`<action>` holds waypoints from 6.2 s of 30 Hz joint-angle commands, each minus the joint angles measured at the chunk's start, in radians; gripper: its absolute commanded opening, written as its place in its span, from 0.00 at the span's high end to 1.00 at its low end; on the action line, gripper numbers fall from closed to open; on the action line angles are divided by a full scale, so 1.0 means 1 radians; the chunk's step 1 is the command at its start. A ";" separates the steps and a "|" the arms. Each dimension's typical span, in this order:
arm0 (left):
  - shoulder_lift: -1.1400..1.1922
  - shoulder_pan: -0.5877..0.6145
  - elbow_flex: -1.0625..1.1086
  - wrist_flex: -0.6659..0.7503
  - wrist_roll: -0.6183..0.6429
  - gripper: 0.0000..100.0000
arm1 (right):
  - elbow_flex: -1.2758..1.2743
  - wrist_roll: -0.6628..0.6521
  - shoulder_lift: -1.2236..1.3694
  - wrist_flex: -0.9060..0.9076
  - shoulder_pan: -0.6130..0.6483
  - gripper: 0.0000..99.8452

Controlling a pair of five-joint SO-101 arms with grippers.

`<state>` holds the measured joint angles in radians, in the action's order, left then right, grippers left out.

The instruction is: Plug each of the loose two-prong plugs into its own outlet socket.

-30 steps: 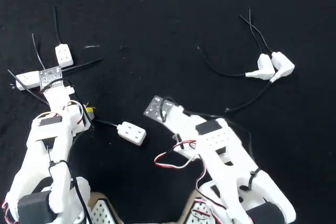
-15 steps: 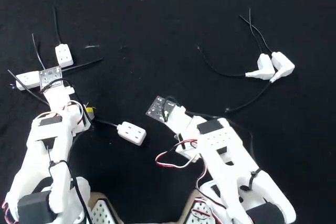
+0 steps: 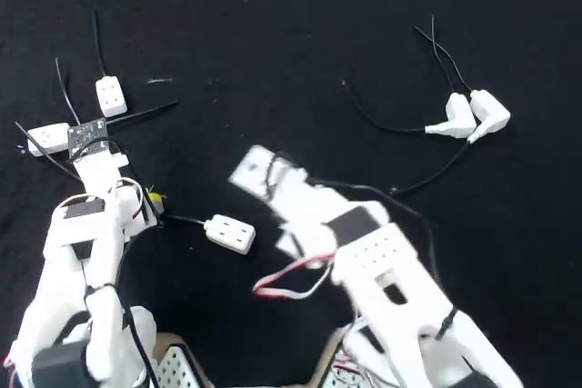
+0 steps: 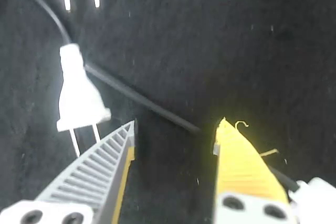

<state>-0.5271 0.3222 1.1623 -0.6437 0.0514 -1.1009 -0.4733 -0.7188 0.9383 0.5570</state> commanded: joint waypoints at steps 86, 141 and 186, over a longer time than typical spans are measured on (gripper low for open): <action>-1.297 -0.225 0.470 -0.233 -0.107 0.75 | -0.232 0.212 -0.067 -0.801 0.334 0.99; -1.297 -0.145 0.499 -0.196 -0.101 0.75 | 0.206 0.302 0.061 -0.064 0.199 0.99; -1.160 -0.153 0.466 -0.210 -0.184 0.75 | 0.443 0.285 0.440 0.167 -0.063 0.99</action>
<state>-1.7760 0.1703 1.6763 -0.8600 -0.1220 -0.7419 -0.1849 -0.2677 1.0656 0.5478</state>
